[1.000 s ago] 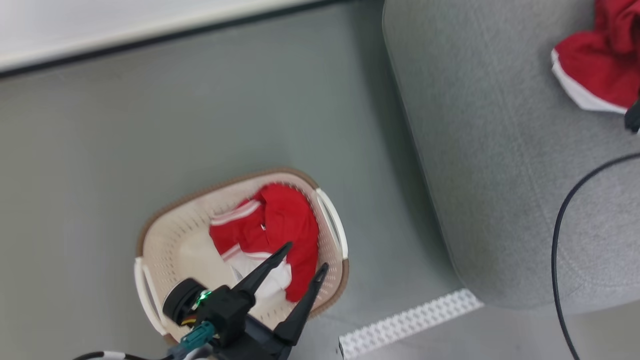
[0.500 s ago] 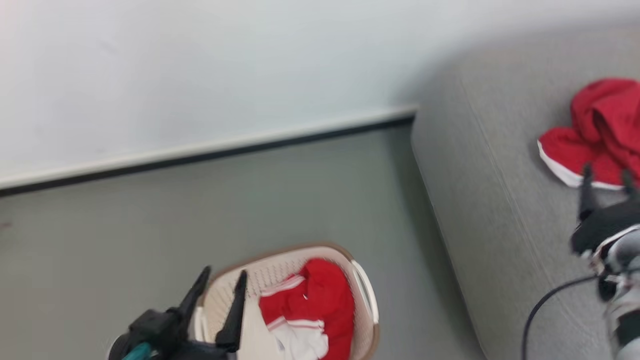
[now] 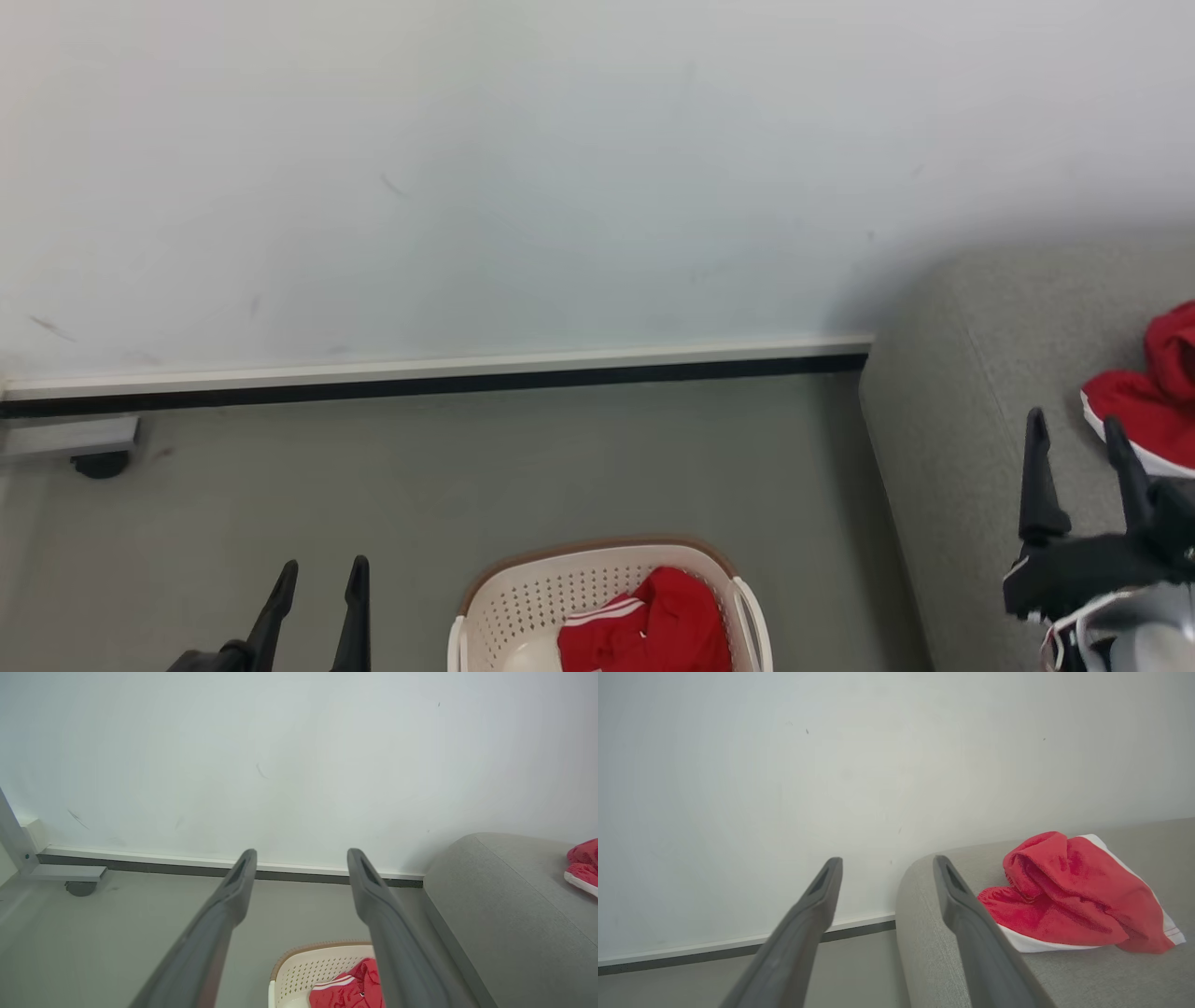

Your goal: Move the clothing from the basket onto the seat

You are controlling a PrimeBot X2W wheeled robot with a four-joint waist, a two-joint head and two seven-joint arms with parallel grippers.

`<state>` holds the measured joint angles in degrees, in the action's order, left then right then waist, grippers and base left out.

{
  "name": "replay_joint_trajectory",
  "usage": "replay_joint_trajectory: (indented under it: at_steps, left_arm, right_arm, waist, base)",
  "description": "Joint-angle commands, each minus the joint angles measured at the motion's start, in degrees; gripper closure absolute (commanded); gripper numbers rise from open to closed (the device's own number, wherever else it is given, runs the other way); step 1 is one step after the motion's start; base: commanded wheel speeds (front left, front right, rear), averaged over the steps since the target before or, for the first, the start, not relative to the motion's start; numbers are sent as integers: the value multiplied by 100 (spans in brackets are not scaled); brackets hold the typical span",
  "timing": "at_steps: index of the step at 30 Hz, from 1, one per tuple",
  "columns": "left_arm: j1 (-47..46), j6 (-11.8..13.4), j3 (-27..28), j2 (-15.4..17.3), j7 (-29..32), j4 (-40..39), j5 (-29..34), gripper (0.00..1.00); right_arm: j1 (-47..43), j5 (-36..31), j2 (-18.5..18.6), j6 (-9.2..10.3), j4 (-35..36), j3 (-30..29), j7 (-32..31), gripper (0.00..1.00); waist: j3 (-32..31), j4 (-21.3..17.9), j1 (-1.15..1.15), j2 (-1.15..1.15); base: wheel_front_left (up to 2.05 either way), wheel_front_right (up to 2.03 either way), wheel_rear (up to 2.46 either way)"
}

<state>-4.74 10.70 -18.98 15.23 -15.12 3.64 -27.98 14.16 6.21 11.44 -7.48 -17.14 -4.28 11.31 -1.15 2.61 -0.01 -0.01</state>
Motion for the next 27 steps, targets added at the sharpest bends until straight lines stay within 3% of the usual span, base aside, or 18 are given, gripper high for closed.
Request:
replay_joint_trajectory:
  at_steps: [1, 6, 10, 27]
  left_arm:
    - [102, -21, 51, -9, -11, 22, 91, 0]
    - [334, -242, 462, -184, -11, 27, 289, 0]
    - [513, -475, 701, -283, -11, 15, 549, 0]
    - [1051, -1167, 1394, -628, -11, 130, 1300, 0]
  right_arm:
    - [-157, -83, -64, -2, 124, -9, 30, 0]
    - [-946, -488, -540, -2, 1029, -174, 64, 0]
    - [-1458, -596, -711, -2, 1444, -35, 51, 0]
    - [-2219, -525, -734, -2, 1508, 863, 230, 0]
  waist:
    - [-221, 224, 1, 1]
    - [-241, 271, 1, 1]
    - [-234, 256, 1, 1]
    - [-269, 245, 1, 1]
  base:
    - [0, 0, 0]
    - [0, 0, 0]
    - [0, 0, 0]
    - [0, 0, 0]
